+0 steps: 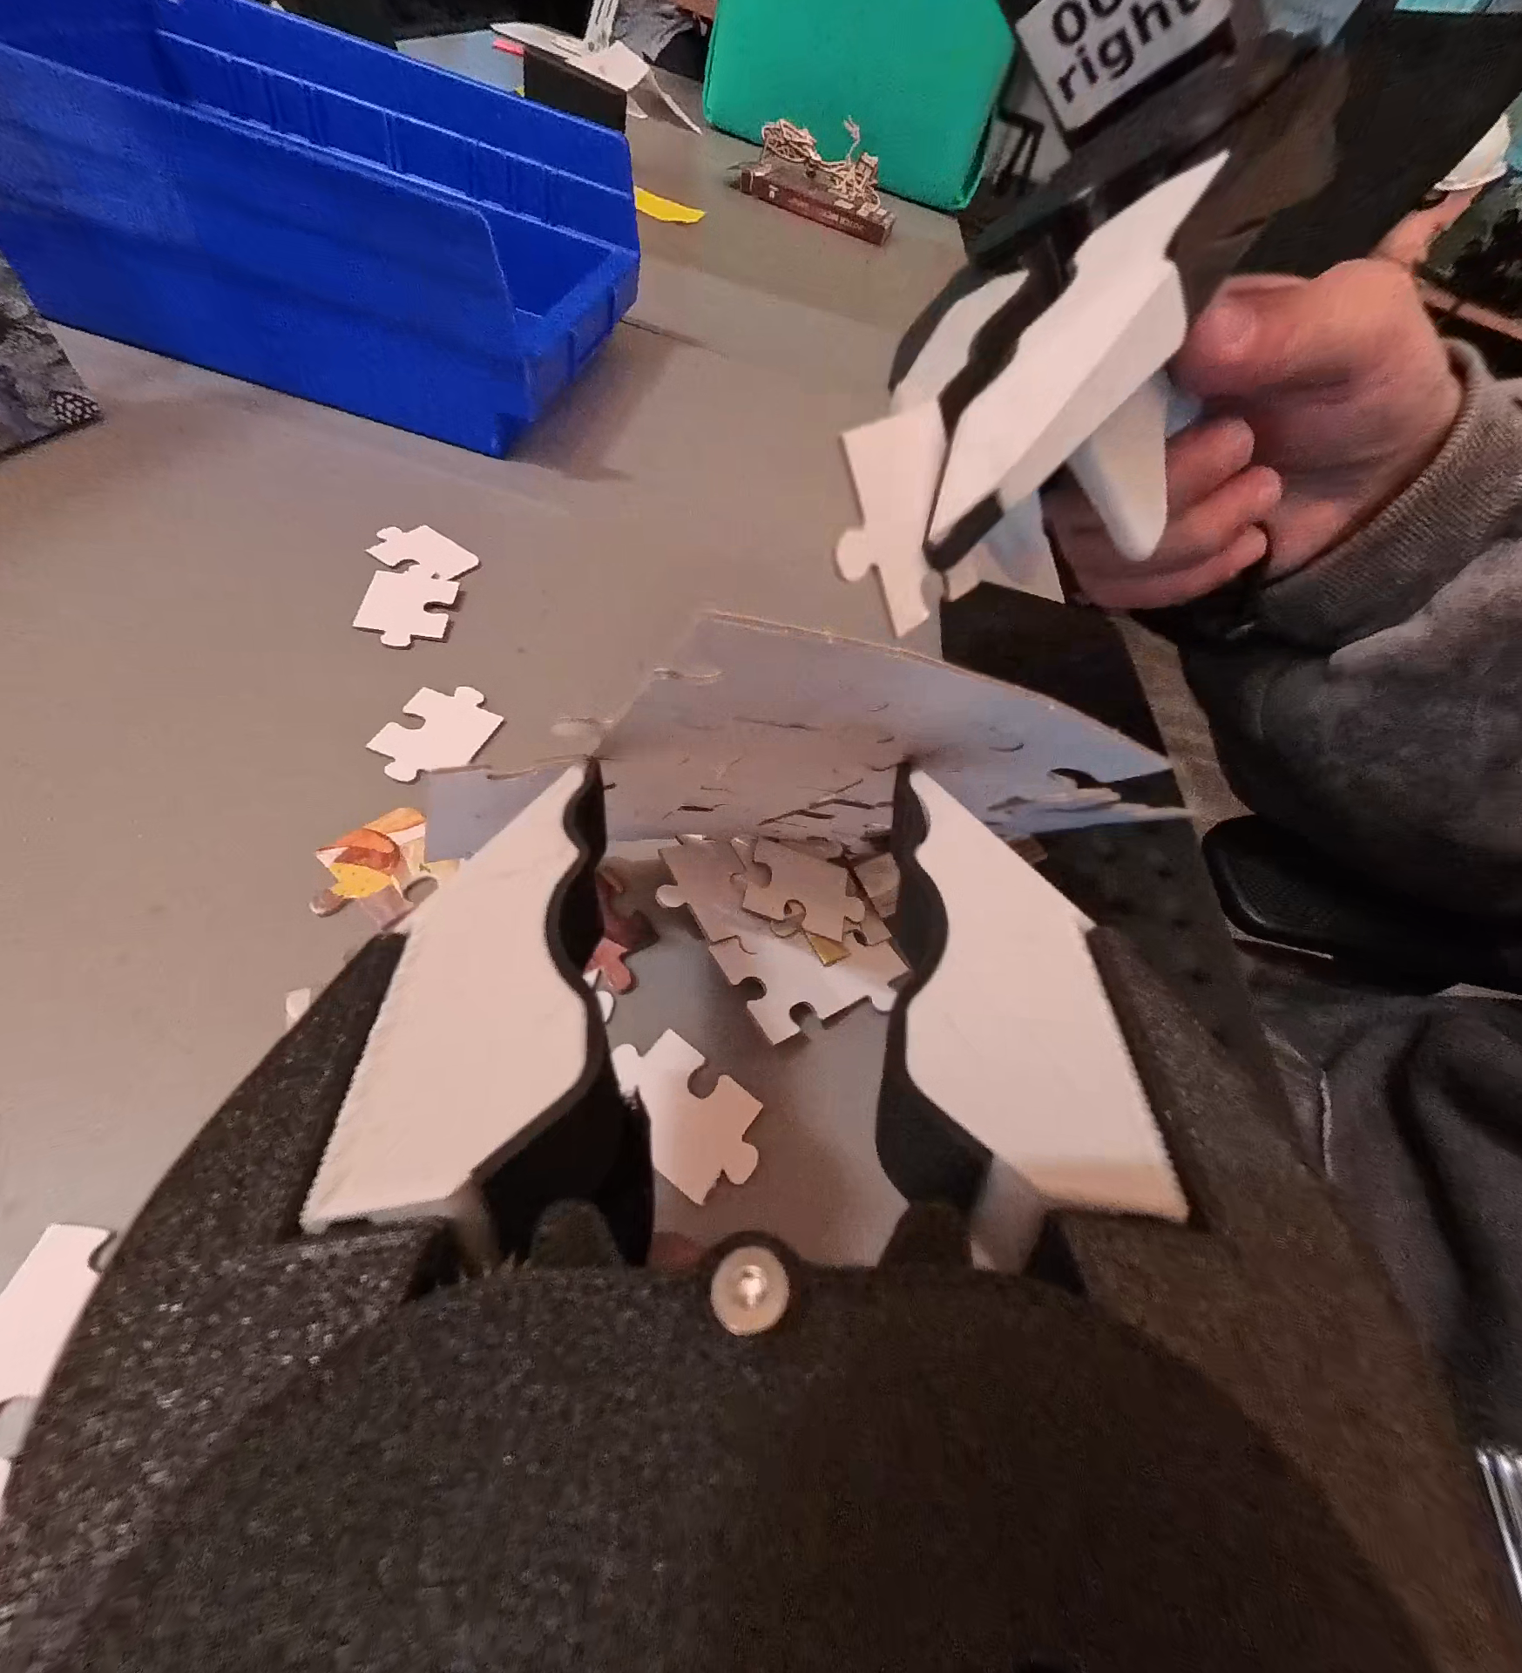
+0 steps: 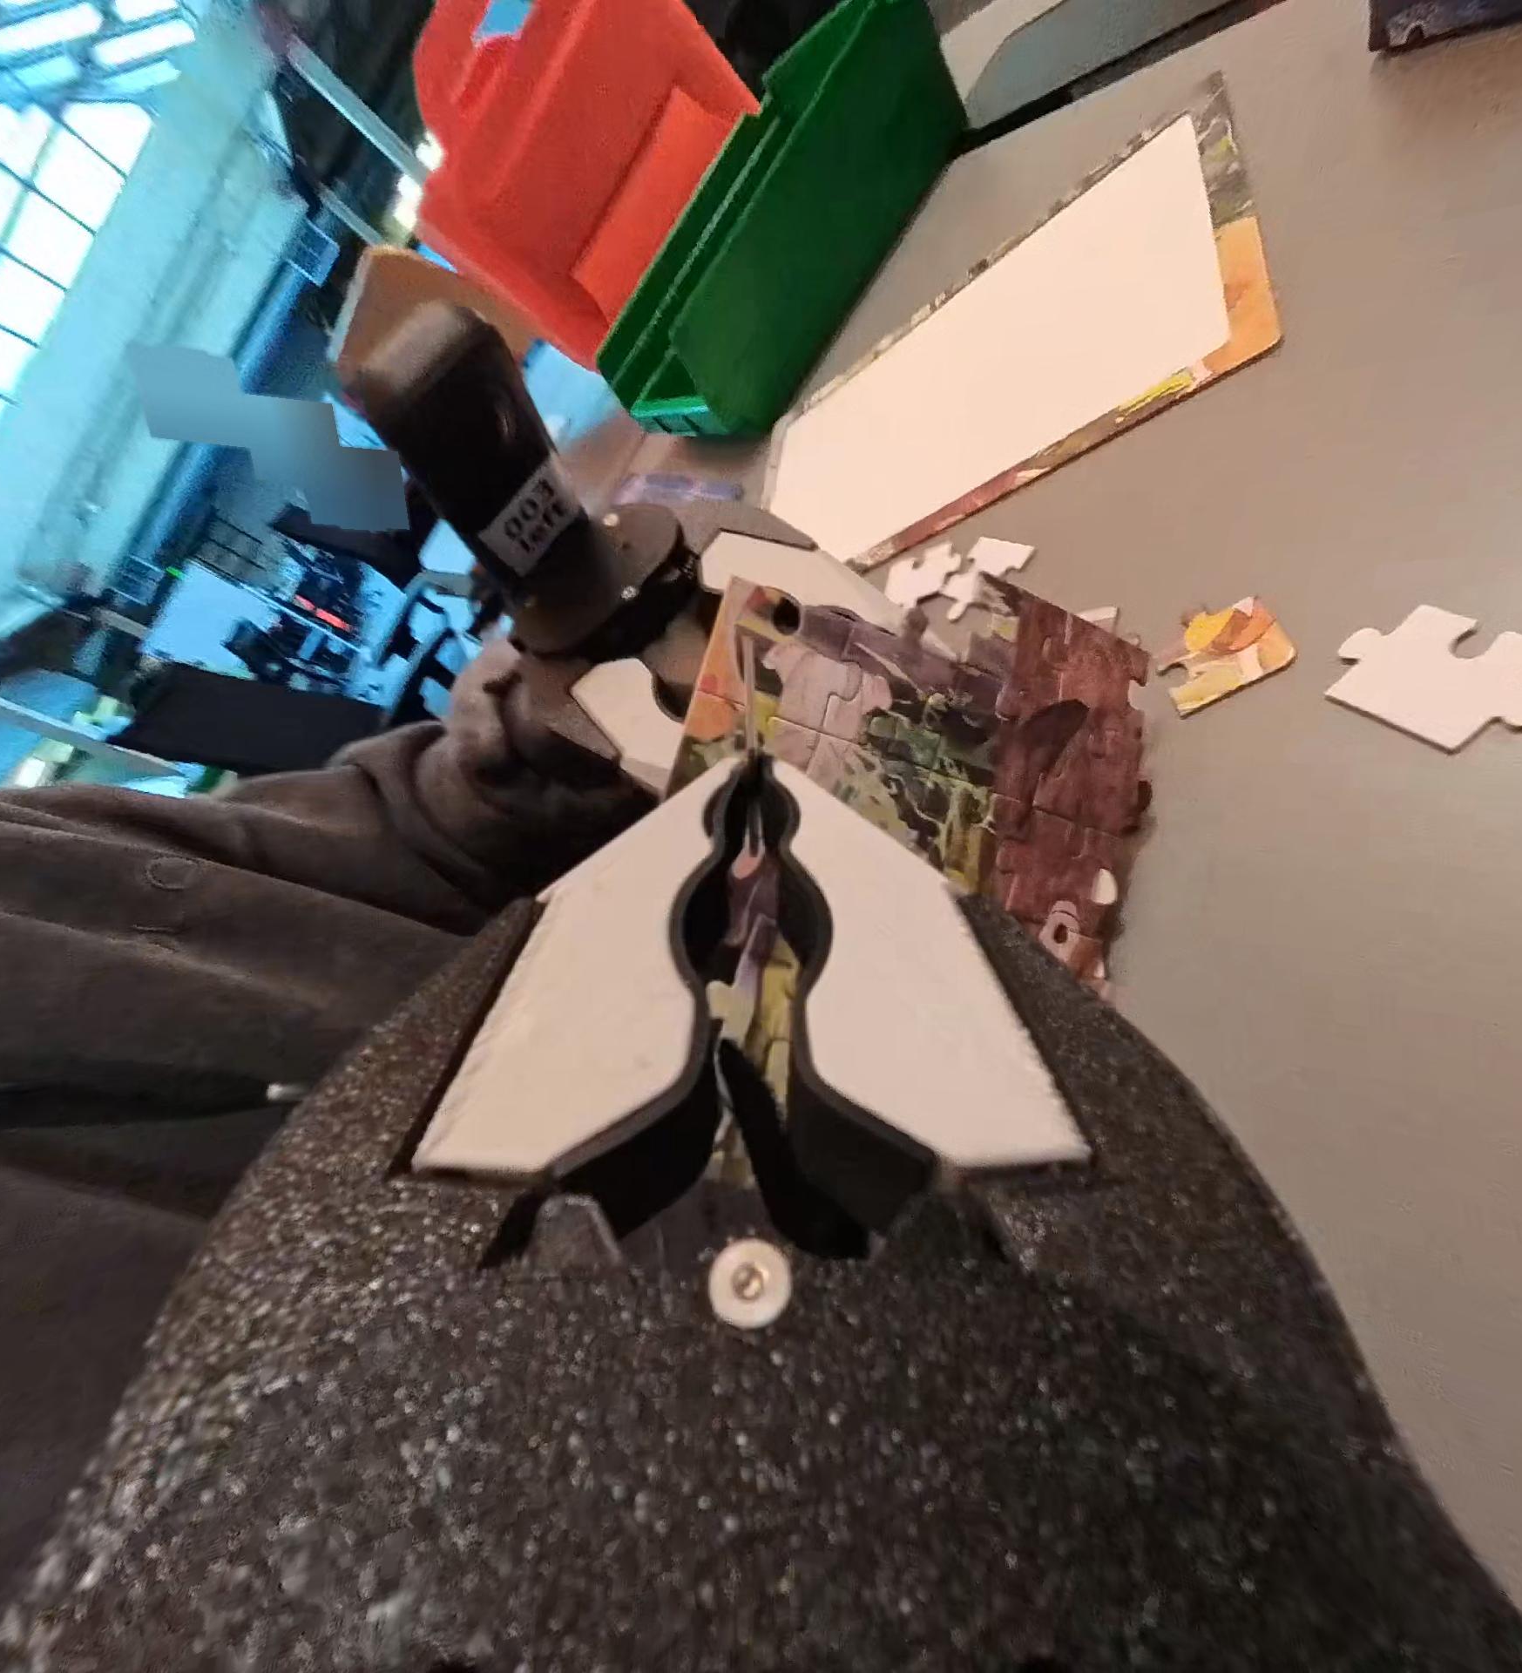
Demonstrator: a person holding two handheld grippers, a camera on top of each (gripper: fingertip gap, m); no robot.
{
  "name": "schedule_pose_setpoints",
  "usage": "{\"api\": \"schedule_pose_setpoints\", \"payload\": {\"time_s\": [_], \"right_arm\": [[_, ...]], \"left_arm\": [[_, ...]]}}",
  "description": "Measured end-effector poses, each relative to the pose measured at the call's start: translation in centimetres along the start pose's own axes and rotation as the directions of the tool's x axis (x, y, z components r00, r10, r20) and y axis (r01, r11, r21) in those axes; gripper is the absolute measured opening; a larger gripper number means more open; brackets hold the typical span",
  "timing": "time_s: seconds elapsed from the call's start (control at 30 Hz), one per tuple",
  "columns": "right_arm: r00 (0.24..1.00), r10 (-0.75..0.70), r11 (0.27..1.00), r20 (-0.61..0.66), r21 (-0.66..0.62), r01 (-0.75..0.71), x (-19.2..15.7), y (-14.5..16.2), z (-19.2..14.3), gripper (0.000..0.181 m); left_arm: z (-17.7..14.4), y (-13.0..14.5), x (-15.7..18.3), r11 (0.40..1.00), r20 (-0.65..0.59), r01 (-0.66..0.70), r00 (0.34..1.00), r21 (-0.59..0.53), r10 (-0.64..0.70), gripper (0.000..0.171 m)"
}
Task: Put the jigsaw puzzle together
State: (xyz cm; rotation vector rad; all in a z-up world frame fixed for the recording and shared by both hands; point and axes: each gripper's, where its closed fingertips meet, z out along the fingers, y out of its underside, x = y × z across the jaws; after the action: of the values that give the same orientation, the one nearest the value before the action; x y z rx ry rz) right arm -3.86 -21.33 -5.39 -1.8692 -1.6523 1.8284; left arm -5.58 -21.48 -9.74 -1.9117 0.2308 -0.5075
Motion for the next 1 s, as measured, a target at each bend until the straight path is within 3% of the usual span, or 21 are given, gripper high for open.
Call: {"api": "schedule_pose_setpoints", "payload": {"time_s": [0.07, 0.1, 0.13, 0.2, 0.23, 0.27, 0.33, 0.43, 0.53, 0.63, 0.73, 0.77, 0.83, 0.9, 0.97, 1.0], "right_arm": [[0.969, -0.141, 0.99, -0.203, -0.037, 0.137, 2.2, 0.0, -0.3, 0.002], [0.912, -0.23, 0.972, -0.339, -0.042, 0.229, 3.7, -0.8, -1.1, 0.002], [0.816, -0.321, 0.943, -0.481, -0.083, 0.321, 5.5, -1.4, -2.1, 0.002], [0.552, -0.476, 0.874, -0.685, -0.298, 0.384, 9.6, -0.9, -4.5, 0.005], [0.477, -0.523, 0.849, -0.706, -0.38, 0.367, 11.1, 0.0, -5.0, 0.04], [0.458, -0.534, 0.844, -0.711, -0.417, 0.337, 12.2, 0.9, -5.3, 0.068], [0.533, -0.488, 0.872, -0.691, -0.407, 0.27, 12.8, 2.6, -5.3, 0.07], [0.609, -0.437, 0.9, -0.662, -0.313, 0.305, 11.2, 2.3, -5.7, 0.066], [0.801, -0.466, 0.885, -0.375, -0.222, 0.41, 4.6, 3.8, -3.0, 0.064], [0.84, -0.504, 0.863, -0.202, -0.163, 0.478, 0.5, 5.7, -0.8, 0.068], [0.913, -0.407, 0.902, -0.014, -0.164, 0.399, -1.4, 8.2, 2.3, 0.071], [0.91, -0.412, 0.898, -0.05, -0.19, 0.397, -0.5, 8.5, 3.2, 0.071], [0.888, -0.45, 0.873, -0.098, -0.257, 0.415, 0.9, 9.6, 4.8, 0.078], [0.86, -0.494, 0.838, -0.125, -0.333, 0.433, 1.4, 10.5, 5.7, 0.087], [0.829, -0.544, 0.804, -0.127, -0.363, 0.471, 1.1, 10.4, 5.9, 0.081], [0.82, -0.557, 0.799, -0.132, -0.353, 0.486, 1.1, 9.9, 5.6, 0.078]], "left_arm": [[0.0, 0.0, 0.2, 1.0, -0.013, 0.006, 1.0, -0.003, -0.006, 0.063], [0.0, 0.0, 0.2, 1.0, -0.023, 0.015, 1.0, -0.002, -0.015, 0.063], [-0.1, -0.1, 0.3, 1.0, -0.033, 0.028, 0.999, 0.0, -0.028, 0.063], [-0.3, 0.0, 0.1, 0.999, -0.037, 0.05, 0.998, 0.0, -0.05, 0.063], [-0.4, 0.1, 0.0, 0.998, -0.035, 0.056, 0.998, -0.004, -0.056, 0.062], [-0.4, 0.3, -0.1, 0.998, -0.034, 0.062, 0.997, -0.008, -0.062, 0.062], [-0.6, 0.5, -0.2, 0.997, -0.042, 0.079, 0.996, -0.015, -0.079, 0.059], [-0.8, 1.2, 0.0, 0.991, -0.078, 0.124, 0.989, -0.058, -0.128, 0.053], [-1.4, 1.7, 0.9, 0.972, -0.178, 0.213, 0.957, -0.098, -0.227, 0.051], [-2.7, 0.5, 2.9, 0.924, -0.371, 0.367, 0.847, -0.109, -0.38, 0.055], [-3.5, -0.4, 3.9, 0.863, -0.498, 0.485, 0.719, -0.14, -0.485, 0.077], [-3.3, -0.2, 4.2, 0.86, -0.508, 0.486, 0.707, -0.156, -0.492, 0.083], [-2.2, 1.3, 3.7, 0.88, -0.423, 0.442, 0.773, -0.175, -0.472, 0.092], [-1.1, 2.6, 2.6, 0.902, -0.317, 0.388, 0.845, -0.191, -0.431, 0.075], [-0.7, 3.3, 1.4, 0.919, -0.229, 0.342, 0.895, -0.195, -0.382, 0.007], [-0.6, 3.6, 0.7, 0.925, -0.189, 0.327, 0.913, -0.192, -0.361, 0.001]]}}
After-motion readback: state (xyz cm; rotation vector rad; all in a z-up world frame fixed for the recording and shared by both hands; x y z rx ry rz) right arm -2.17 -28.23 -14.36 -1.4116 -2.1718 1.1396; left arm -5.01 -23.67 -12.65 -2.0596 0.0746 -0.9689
